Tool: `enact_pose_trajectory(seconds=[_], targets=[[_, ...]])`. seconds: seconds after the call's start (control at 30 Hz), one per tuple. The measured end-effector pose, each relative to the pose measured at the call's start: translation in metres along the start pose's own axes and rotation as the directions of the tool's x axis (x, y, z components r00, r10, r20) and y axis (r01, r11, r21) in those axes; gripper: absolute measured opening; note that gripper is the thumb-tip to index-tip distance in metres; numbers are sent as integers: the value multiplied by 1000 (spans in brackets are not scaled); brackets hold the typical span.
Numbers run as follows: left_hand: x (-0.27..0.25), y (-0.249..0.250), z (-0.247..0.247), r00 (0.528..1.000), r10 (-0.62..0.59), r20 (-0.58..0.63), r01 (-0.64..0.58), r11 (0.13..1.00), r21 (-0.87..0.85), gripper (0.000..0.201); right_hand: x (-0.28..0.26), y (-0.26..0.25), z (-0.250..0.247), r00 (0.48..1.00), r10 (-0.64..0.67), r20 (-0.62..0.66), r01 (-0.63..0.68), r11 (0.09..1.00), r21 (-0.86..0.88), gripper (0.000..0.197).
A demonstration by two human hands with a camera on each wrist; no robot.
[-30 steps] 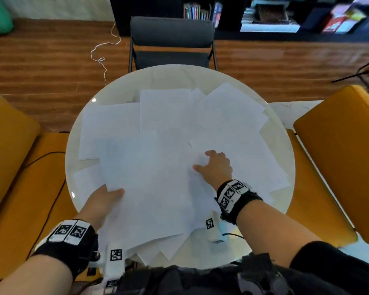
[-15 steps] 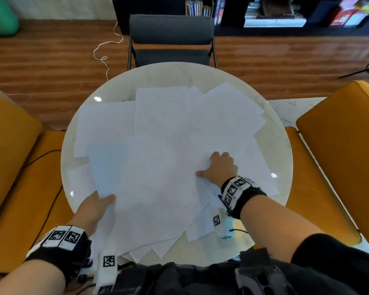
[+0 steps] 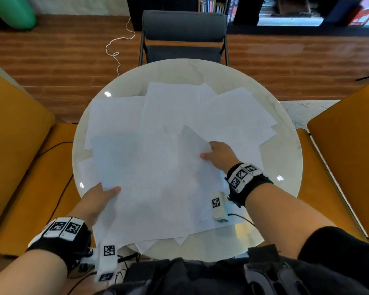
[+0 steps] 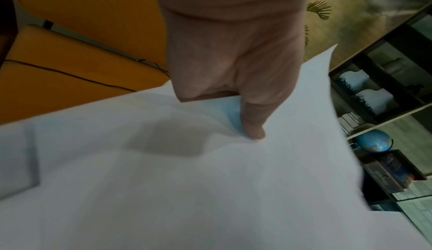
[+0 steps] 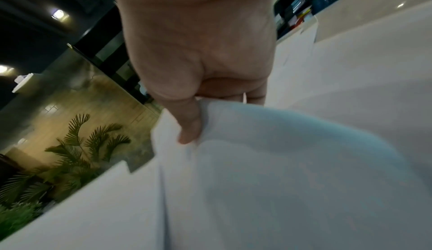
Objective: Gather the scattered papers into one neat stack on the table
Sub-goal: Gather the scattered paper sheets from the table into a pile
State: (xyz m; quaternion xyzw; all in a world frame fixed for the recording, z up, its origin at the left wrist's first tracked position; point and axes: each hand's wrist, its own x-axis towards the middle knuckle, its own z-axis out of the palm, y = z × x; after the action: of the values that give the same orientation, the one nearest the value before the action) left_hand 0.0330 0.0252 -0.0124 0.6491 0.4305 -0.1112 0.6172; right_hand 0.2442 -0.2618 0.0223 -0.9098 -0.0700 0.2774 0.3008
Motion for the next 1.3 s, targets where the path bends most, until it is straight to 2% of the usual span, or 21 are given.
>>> enact_pose_trajectory(seconds=[0.1, 0.33, 0.47, 0.57, 0.67, 0.8, 0.9, 1.0, 1.07, 1.1, 1.13, 1.2, 1.23, 1.3], targets=[[-11, 18, -1, 996, 29, 82, -29, 1000, -3, 31, -2, -16, -23, 996, -73, 56, 67, 991, 115, 22], [-4, 51, 20, 968, 193, 159, -207, 975, 77, 30, -11, -69, -42, 955, -208, 212, 215, 977, -10, 32], [3, 52, 26, 958, 191, 213, -212, 974, 79, 44, -17, -77, -46, 930, -232, 285, 250, 968, -27, 46], [0, 54, 31, 959, 195, 206, -224, 966, 127, 47, -16, -72, -50, 927, -290, 239, 285, 957, 54, 36], [-2, 55, 36, 954, 238, 183, -268, 950, 162, 45, -15, -66, -55, 918, -335, 213, 336, 941, 30, 20], [-4, 60, 47, 936, 209, 282, -244, 965, 97, 45, -16, -70, -53, 922, -318, 221, 311, 948, 65, 22], [-1, 62, 55, 925, 230, 302, -265, 961, 80, 46, -14, -75, -48, 934, -331, 136, 308, 937, 167, 20], [7, 58, 51, 946, 216, 241, -230, 973, 33, 42, -6, -61, -48, 974, -221, -56, 226, 907, 355, 22], [14, 51, 44, 965, 209, 157, -210, 978, -7, 40, 5, -34, -50, 976, -76, -206, 133, 951, 281, 33], [15, 47, 39, 972, 207, 113, -205, 978, -26, 37, 9, -18, -50, 963, 24, -267, 29, 981, 191, 40], [16, 43, 36, 977, 203, 73, -199, 979, -53, 34, 11, -1, -51, 942, 148, -302, -122, 987, 105, 48], [16, 36, 27, 984, 177, 12, -176, 981, -82, 29, 8, 30, -47, 871, 402, -284, -428, 903, -35, 68], [18, 32, 22, 987, 156, -28, -158, 984, -79, 28, 4, 42, -44, 829, 493, -262, -527, 847, -75, 79], [22, 24, 12, 988, 118, -98, -124, 991, -59, 31, -5, 58, -36, 770, 581, -263, -619, 781, -87, 92]])
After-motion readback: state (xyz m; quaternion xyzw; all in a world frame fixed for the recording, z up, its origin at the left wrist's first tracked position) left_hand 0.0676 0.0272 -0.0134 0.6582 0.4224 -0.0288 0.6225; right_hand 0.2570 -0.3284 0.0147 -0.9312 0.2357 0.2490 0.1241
